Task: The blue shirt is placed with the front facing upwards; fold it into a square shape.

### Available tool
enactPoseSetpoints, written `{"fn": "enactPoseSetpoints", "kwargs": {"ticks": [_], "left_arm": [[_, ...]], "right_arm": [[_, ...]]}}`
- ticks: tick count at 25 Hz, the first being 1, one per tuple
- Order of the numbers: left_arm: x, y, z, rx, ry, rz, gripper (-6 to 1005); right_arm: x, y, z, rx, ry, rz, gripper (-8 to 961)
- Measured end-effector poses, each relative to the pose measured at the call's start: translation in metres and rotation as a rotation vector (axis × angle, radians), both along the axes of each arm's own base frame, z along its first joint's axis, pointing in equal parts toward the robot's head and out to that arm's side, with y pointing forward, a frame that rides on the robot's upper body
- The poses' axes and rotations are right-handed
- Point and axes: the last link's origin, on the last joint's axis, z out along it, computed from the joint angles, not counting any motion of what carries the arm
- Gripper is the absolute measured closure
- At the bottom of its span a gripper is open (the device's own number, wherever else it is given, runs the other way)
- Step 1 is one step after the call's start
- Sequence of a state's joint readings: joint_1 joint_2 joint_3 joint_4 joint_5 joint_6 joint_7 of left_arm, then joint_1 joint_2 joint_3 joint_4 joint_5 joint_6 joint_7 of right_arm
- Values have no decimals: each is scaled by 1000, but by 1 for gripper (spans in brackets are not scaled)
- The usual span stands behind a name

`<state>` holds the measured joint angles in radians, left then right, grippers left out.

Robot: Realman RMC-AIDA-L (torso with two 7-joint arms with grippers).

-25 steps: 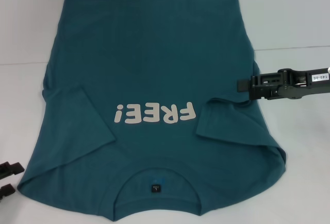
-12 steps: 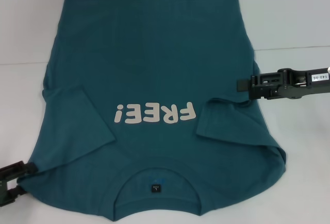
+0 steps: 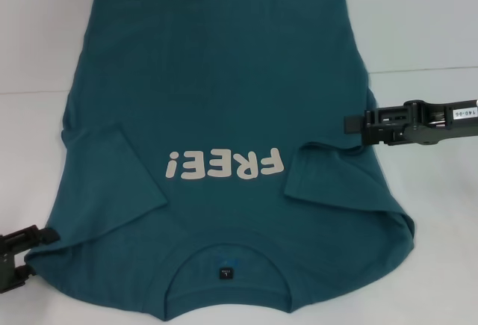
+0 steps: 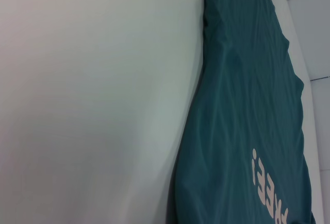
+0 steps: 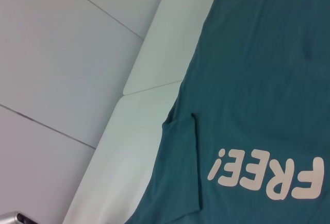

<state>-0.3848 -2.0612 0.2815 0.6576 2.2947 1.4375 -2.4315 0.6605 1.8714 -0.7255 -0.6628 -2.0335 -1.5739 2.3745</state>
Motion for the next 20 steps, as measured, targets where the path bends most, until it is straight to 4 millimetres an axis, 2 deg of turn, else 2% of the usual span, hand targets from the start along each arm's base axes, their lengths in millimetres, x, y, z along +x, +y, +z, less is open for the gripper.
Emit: {"fn": "enactPoseSetpoints", "kwargs": {"ticks": [9,20], "left_arm": [[4,9,-5,-1,-9,2,282],[0,6,-1,19,-37,41,285]], "right_arm": [[1,-1,0,-1,3,-1,166],[2,-1,1,2,1,-5,170]]}}
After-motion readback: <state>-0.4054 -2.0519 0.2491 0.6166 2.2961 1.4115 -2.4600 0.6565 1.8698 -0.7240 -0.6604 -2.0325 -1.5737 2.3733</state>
